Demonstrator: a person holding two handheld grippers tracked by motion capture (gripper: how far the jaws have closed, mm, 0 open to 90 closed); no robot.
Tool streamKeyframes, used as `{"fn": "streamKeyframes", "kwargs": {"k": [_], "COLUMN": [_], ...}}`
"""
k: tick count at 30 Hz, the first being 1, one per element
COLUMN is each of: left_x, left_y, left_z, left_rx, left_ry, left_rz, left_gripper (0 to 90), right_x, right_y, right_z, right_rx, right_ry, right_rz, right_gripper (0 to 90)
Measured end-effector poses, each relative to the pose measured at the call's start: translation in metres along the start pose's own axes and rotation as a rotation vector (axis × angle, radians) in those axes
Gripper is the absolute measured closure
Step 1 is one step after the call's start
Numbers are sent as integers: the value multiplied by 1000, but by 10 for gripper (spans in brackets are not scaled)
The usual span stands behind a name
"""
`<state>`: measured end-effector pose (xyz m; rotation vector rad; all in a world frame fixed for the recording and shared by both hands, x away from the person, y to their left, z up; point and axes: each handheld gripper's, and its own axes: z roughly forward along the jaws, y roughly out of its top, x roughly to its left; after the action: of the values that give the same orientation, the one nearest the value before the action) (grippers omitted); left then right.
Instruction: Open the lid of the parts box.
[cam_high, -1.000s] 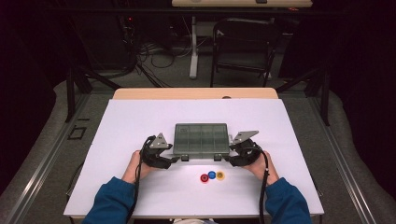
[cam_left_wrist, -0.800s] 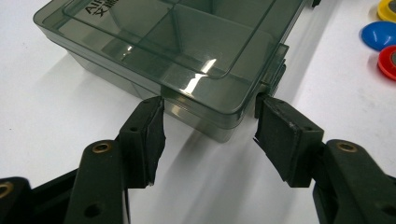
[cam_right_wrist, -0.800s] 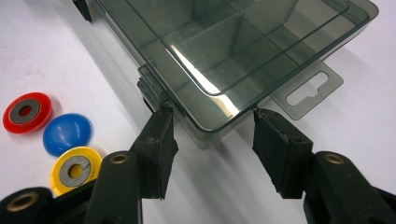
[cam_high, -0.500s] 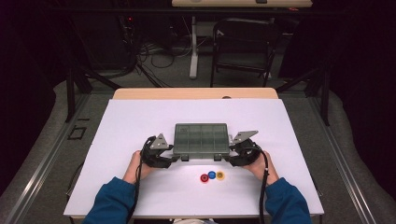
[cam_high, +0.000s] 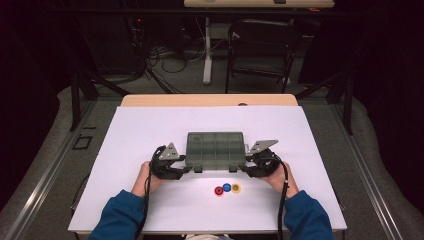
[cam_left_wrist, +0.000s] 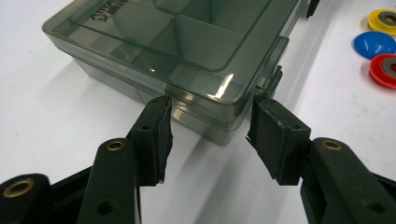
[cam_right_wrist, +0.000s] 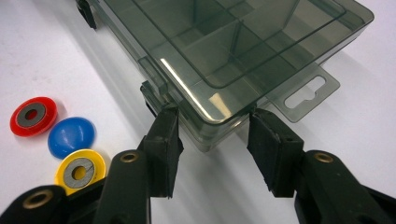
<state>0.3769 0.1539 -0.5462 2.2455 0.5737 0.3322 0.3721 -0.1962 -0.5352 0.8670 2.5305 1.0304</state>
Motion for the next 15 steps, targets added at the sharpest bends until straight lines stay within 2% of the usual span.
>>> {"fn": "streamKeyframes", "kwargs": {"k": [15], "left_x": [-1], "left_y": [0], "left_z": [-6], "left_rx": [-75], "left_ry": [34], "left_rz": [-8], "left_gripper": [463], "right_x": [-1], "right_y": [-1], "right_z": [-3], "right_rx": [-12], "right_ry": [7], "right_rz": [-1], "right_gripper": [556]}}
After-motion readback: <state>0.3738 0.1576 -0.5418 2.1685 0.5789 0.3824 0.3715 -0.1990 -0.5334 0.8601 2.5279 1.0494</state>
